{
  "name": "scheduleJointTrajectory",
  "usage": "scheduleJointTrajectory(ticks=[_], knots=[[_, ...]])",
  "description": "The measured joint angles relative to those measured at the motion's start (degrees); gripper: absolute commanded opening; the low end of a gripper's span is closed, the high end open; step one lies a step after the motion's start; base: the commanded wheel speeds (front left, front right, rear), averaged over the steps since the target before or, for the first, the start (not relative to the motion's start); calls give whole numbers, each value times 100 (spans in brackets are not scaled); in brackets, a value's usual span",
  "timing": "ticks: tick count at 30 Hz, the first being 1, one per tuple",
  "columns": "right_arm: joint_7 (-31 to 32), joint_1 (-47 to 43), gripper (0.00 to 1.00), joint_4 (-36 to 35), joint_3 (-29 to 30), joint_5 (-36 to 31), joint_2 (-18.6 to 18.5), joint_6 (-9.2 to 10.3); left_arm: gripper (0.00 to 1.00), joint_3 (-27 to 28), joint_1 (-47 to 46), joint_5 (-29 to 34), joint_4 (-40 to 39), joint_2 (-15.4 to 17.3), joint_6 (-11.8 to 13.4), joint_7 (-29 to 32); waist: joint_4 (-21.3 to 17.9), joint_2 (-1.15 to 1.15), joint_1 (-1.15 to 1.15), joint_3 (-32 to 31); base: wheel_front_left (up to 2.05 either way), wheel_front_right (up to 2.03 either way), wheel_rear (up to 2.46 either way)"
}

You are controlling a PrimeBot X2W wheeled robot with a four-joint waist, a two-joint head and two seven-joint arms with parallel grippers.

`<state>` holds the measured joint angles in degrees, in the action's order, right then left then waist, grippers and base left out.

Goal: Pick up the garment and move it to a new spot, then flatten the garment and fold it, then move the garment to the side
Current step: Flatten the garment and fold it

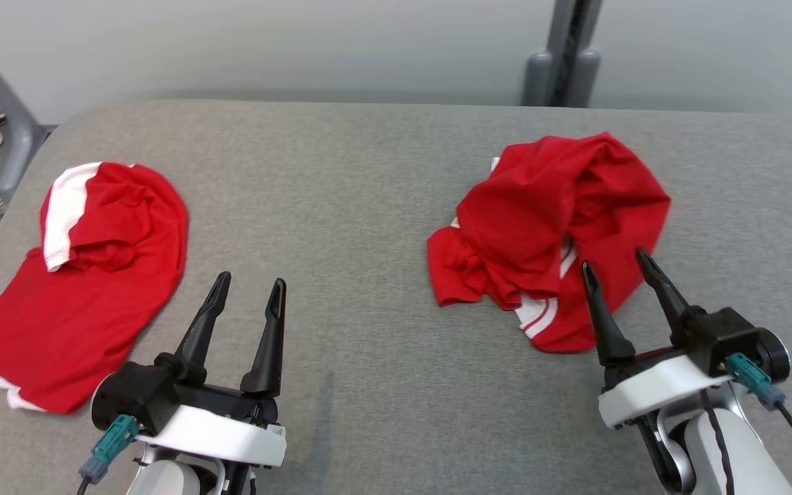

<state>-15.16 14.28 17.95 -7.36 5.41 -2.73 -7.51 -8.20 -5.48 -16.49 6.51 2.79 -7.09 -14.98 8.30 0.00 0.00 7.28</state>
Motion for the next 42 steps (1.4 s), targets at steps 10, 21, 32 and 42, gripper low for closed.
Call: scheduleJointTrajectory(ticks=[10, 21, 32, 42], knots=[[167, 711, 100, 1039, 246, -5, -25, 0, 100, -248, -130, -182, 13, 2, 63, 0, 565, 0, 0, 297, 0, 0, 0], [104, 1319, 0, 1611, 88, 287, -103, 0, 100, -572, -244, -391, 51, -2, 165, 0, 1132, 0, 0, 551, 0, 0, 0], [265, 2790, 0, 1234, -254, 825, -465, 0, 100, -743, -259, -481, 56, 1, 220, 0, 1535, 0, 0, 502, 0, 0, 0], [510, 4186, 0, 2341, -234, 690, -702, 0, 100, -973, -301, -682, 49, 1, 270, 0, 2043, 0, 0, 652, 0, 0, 0]])
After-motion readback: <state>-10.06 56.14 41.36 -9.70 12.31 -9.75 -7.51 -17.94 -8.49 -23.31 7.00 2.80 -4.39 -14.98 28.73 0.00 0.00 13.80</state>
